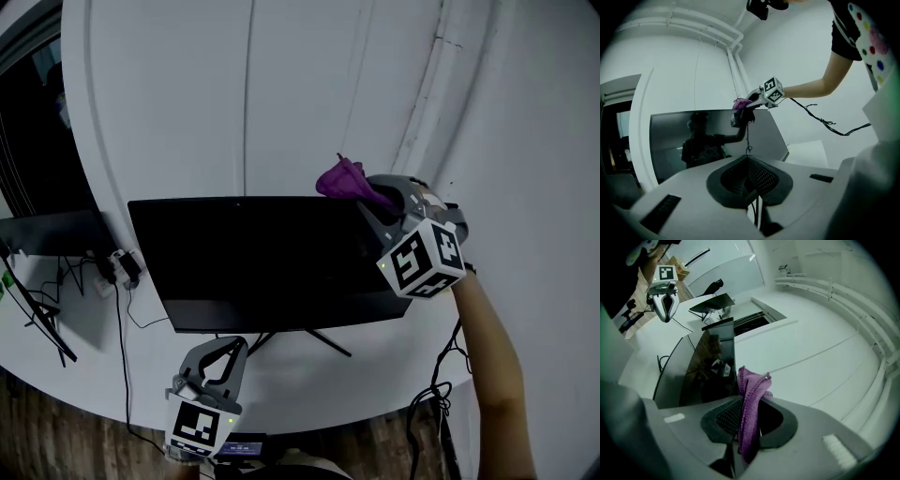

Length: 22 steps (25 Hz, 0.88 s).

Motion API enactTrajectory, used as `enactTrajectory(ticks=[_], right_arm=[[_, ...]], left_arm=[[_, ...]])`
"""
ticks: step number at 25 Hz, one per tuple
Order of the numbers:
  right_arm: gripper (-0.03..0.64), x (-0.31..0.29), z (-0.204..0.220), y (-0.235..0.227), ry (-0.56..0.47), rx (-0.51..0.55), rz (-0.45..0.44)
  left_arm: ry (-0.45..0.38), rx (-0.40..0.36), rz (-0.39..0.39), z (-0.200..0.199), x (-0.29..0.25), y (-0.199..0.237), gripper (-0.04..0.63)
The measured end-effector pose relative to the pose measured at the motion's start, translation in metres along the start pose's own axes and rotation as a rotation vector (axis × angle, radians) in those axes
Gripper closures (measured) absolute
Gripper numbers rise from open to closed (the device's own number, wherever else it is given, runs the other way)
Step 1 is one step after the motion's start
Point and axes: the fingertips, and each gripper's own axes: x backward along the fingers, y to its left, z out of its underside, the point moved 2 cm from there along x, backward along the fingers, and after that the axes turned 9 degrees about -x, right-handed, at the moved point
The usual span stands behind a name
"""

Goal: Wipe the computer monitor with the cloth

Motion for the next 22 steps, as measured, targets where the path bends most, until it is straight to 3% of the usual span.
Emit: enactTrajectory(ticks=[8, 22], right_arm=[[0.537, 0.023, 0.046, -0.017, 0.077, 0.03, 0.037], [0.537, 0.059, 0.124, -0.053, 0.183, -0.058, 0.131]], left_arm=[[-0.018, -0.004, 0.036, -0.011, -0.022, -0.017, 0.59], [-0.027, -0.008, 0.079, -0.02, -0.052, -0.037, 0.591]])
